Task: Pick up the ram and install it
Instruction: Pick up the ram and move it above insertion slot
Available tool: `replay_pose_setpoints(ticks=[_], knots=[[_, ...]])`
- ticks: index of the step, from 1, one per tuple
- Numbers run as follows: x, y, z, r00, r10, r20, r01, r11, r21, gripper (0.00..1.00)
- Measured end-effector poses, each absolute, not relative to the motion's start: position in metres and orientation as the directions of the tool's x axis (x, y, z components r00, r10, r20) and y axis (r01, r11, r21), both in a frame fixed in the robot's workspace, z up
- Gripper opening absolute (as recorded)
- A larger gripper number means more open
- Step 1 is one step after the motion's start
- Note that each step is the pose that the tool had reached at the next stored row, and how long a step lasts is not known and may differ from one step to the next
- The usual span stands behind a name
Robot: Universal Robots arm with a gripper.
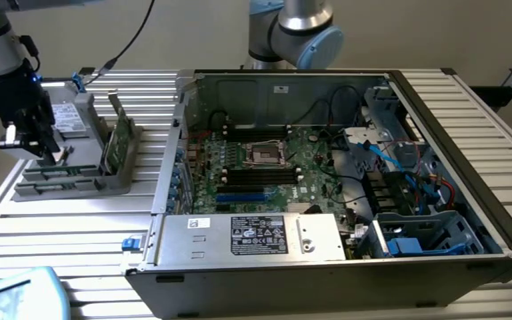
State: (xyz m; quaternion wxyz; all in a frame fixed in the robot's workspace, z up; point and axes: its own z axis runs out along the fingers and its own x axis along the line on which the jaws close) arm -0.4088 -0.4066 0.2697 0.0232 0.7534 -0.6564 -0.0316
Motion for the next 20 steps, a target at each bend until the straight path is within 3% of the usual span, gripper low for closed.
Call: replay_pose_setpoints(ticks=[20], knots=[[-0.409, -0.407, 0.233, 0.136, -0.991, -0.017, -0.988, -0.137, 0.076, 0.37]])
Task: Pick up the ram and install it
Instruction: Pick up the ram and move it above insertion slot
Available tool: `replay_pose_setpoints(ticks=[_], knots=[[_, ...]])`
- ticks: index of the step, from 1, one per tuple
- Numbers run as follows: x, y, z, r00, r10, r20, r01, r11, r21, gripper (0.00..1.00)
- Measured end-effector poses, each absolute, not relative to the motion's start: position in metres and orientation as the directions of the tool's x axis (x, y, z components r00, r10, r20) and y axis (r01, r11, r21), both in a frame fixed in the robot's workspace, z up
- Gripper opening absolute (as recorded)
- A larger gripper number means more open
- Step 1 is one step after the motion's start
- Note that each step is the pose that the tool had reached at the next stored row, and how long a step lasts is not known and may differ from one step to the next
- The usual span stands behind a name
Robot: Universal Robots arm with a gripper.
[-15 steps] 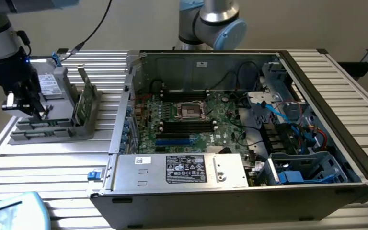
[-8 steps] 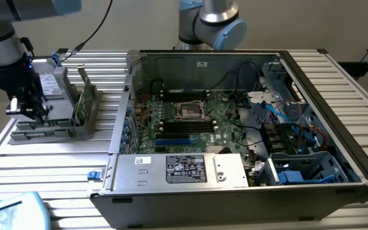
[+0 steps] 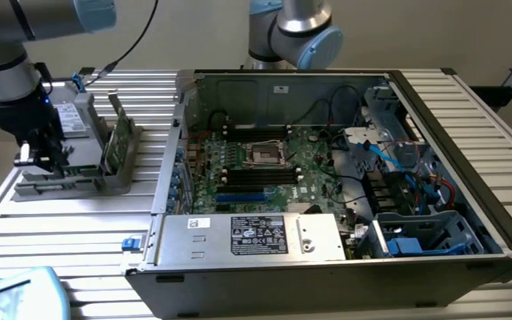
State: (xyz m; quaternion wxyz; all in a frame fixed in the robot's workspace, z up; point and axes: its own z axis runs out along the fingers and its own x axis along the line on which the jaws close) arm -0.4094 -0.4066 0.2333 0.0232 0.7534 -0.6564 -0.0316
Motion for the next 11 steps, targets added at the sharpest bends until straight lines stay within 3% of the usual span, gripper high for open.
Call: replay_pose_setpoints(ticks=[11], knots=[[-0.410, -0.407, 0.213, 0.136, -0.991, -0.017, -0.988, -0.137, 0.076, 0.37]])
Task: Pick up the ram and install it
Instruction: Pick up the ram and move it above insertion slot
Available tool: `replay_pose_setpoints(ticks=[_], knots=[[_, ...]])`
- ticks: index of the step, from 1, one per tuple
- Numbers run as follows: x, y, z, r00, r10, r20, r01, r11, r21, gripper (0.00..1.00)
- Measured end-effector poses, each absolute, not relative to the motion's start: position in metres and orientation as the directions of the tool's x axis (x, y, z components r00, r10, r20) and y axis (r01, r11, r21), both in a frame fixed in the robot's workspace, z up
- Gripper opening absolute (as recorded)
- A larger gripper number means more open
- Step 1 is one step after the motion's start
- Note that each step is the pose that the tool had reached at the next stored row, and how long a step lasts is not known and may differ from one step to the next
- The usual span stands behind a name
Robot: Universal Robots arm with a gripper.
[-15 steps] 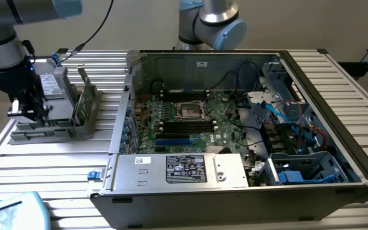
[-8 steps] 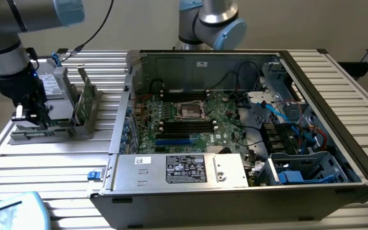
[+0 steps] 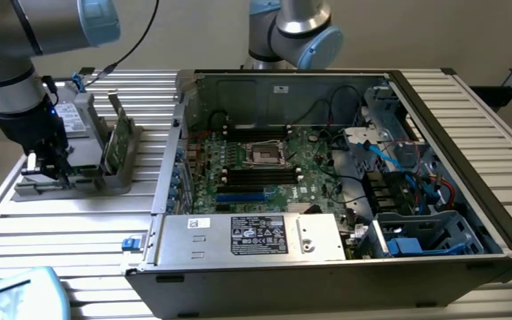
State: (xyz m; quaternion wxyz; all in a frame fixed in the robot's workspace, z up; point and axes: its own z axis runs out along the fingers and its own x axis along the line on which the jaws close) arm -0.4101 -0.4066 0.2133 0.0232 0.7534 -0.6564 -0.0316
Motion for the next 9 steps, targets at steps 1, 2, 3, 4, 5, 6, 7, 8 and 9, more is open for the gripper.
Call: replay_pose_setpoints(ticks=[1, 2, 3, 4, 5, 6, 7, 8, 9], knots=[[-0.410, -0.407, 0.211, 0.136, -0.991, -0.017, -0.988, -0.137, 0.076, 0.37], [-0.411, -0.407, 0.210, 0.136, -0.991, -0.017, -0.988, -0.137, 0.076, 0.37], [-0.411, -0.407, 0.208, 0.136, -0.991, -0.017, -0.988, -0.137, 0.077, 0.37], [-0.412, -0.407, 0.206, 0.136, -0.991, -0.017, -0.988, -0.137, 0.076, 0.37], [-0.412, -0.407, 0.204, 0.136, -0.991, -0.017, -0.988, -0.137, 0.076, 0.37], [-0.413, -0.407, 0.202, 0.136, -0.991, -0.017, -0.988, -0.137, 0.077, 0.37], [-0.413, -0.407, 0.201, 0.136, -0.991, -0.017, -0.988, -0.137, 0.076, 0.37], [-0.414, -0.407, 0.200, 0.136, -0.991, -0.017, -0.988, -0.137, 0.076, 0.37], [-0.414, -0.407, 0.200, 0.136, -0.991, -0.017, -0.988, -0.137, 0.076, 0.37]])
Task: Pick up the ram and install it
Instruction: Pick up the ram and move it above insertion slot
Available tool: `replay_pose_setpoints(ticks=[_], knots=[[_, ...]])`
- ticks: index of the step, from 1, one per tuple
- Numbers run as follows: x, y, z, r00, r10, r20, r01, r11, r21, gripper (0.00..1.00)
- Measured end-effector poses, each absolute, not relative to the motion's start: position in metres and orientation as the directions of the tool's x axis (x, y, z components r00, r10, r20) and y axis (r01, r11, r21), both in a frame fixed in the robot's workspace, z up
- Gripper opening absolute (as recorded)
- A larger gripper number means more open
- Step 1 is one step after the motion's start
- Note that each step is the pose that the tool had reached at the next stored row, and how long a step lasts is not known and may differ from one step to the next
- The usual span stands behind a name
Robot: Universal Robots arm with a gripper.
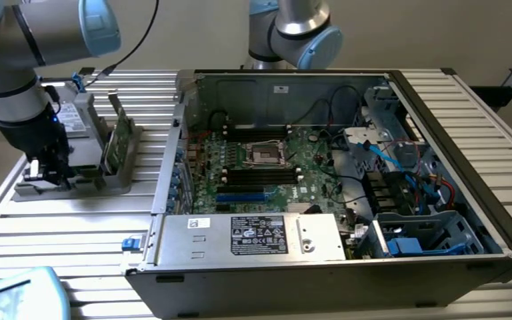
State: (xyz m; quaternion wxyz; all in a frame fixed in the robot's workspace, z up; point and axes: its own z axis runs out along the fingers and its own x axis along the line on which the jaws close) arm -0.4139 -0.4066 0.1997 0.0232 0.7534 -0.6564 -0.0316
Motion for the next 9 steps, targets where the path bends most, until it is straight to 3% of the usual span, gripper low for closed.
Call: replay_pose_setpoints(ticks=[9], knots=[[-0.4154, -0.4066, 0.1953, 0.136, -0.991, -0.018, -0.988, -0.137, 0.077, 0.37]])
